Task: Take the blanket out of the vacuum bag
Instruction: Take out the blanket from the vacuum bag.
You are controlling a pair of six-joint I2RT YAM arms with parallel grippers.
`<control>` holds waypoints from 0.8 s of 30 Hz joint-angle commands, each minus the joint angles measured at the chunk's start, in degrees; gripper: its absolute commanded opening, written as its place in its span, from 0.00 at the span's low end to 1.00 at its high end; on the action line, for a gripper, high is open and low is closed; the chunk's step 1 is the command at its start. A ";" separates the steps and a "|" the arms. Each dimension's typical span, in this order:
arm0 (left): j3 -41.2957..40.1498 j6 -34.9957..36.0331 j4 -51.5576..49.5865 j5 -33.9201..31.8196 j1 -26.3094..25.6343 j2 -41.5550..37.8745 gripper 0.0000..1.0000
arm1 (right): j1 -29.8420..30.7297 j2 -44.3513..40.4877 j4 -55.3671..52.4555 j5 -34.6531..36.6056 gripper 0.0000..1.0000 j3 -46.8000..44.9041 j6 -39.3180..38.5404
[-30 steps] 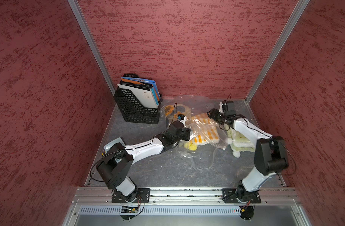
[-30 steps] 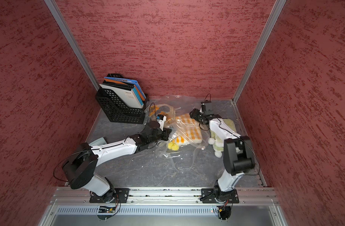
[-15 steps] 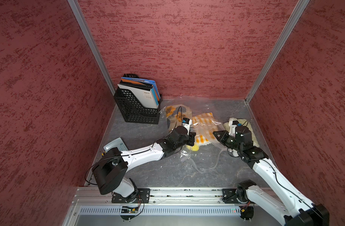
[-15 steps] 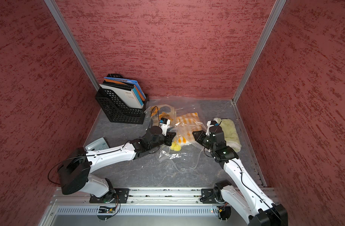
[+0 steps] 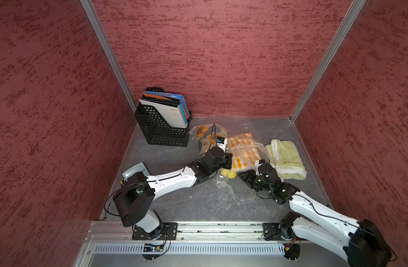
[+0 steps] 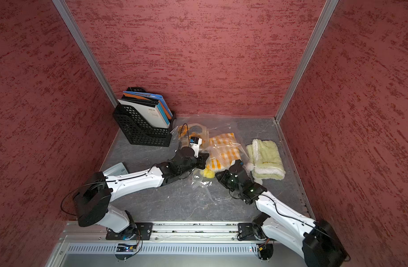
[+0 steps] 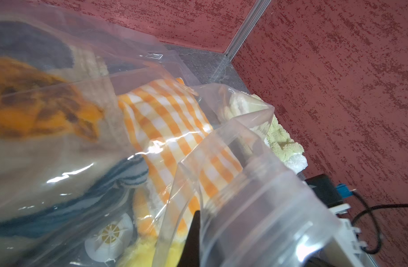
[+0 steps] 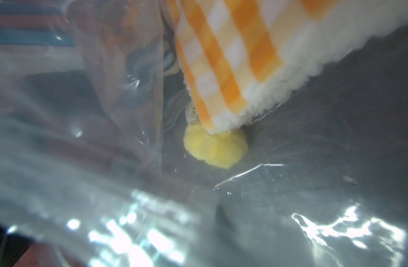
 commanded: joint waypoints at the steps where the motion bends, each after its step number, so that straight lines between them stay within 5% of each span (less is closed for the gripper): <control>1: 1.86 -0.15 1.63 0.11 -0.35 0.77 0.00 | 0.89 5.03 13.83 11.28 0.36 -1.64 7.04; 4: 1.88 0.13 1.44 0.84 -0.45 0.69 0.00 | 0.85 9.40 16.87 16.37 0.47 -2.37 9.43; 7: 1.15 0.49 1.93 1.11 -0.59 0.34 0.00 | 0.70 10.29 13.44 22.89 0.69 -2.44 13.69; 11: 0.57 1.28 2.76 2.08 -0.70 0.28 0.00 | -0.38 9.17 12.93 28.42 0.81 -3.67 14.72; 24: -0.73 3.96 4.16 4.29 -1.13 0.72 0.00 | -10.14 22.37 24.54 18.66 0.70 -0.57 11.36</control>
